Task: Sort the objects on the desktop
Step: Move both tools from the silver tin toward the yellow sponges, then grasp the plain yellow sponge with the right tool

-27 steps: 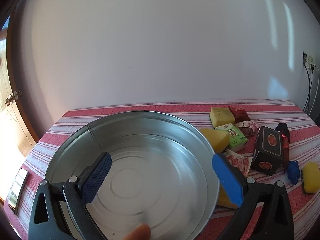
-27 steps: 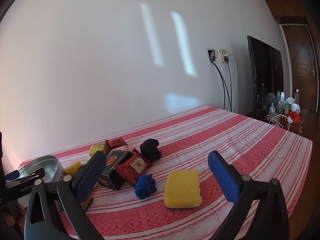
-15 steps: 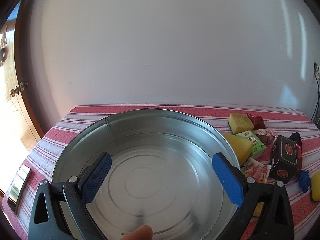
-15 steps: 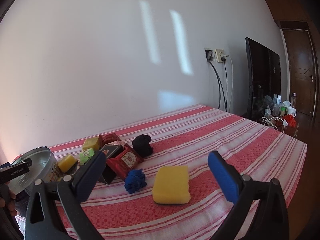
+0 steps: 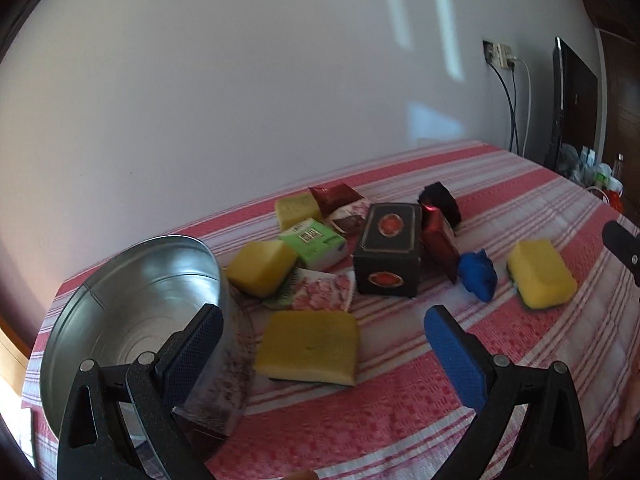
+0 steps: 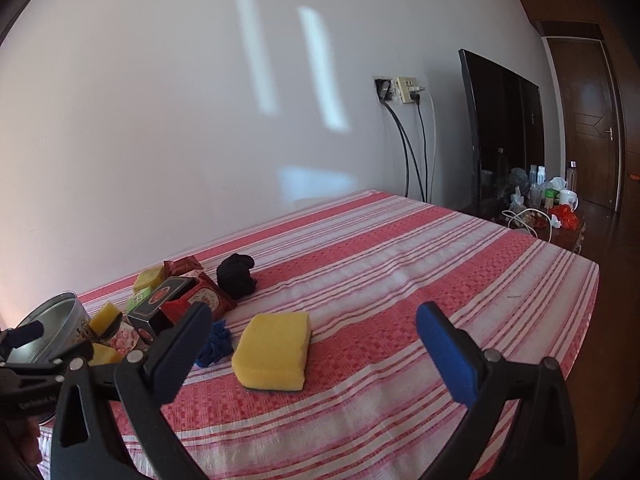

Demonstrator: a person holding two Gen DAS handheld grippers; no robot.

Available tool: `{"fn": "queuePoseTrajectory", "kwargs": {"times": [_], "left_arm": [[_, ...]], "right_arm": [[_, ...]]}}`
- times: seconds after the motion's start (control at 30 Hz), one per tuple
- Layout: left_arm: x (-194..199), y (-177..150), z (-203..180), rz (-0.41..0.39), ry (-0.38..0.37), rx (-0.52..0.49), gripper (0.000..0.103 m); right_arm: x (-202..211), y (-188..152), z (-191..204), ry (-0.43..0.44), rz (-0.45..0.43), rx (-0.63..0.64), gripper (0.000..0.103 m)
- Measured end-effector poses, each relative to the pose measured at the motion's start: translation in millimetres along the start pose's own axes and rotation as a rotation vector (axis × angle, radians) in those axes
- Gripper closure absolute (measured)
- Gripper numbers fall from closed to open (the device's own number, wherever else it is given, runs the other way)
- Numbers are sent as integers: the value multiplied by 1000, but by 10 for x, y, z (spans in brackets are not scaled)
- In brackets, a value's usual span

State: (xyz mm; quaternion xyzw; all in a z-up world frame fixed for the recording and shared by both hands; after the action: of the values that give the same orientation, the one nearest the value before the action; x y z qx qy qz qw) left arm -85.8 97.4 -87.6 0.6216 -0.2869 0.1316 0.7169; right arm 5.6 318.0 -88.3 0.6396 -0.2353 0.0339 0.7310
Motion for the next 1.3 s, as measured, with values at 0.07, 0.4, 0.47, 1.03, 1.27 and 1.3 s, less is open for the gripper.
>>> {"fn": "queuePoseTrajectory", "kwargs": {"times": [0.07, 0.4, 0.47, 1.03, 1.27, 1.3], "left_arm": [[-40, -60, -50, 26, 3, 3, 1], [-109, -213, 121, 108, -16, 128, 1], [-130, -197, 134, 117, -22, 137, 1], [-514, -141, -291, 165, 183, -43, 1], [-582, -157, -60, 218, 205, 131, 1], [-608, -158, -51, 229, 199, 153, 1]], "right_arm": [[-92, -26, 65, 18, 49, 42, 0], [-781, -241, 295, 146, 361, 80, 13], [-898, -318, 350, 125, 432, 106, 16], [-909, -337, 211, 174, 455, 31, 44], [-832, -363, 270, 165, 441, 93, 43], [-824, -363, 277, 165, 439, 97, 43]]}}
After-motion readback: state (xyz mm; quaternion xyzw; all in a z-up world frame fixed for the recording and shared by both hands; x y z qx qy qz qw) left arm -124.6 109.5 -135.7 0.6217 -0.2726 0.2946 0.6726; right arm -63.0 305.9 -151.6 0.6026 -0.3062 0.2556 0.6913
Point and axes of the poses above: each gripper's, at about its wrist camera, not at the fingertips, and x roughly against the way its jaws point, z to its left, y to its top, the point moved 6 cm from there along -x, roughly the way its jaws point, and after that the axes turned 8 degrees about x, right-handed, at the moved point
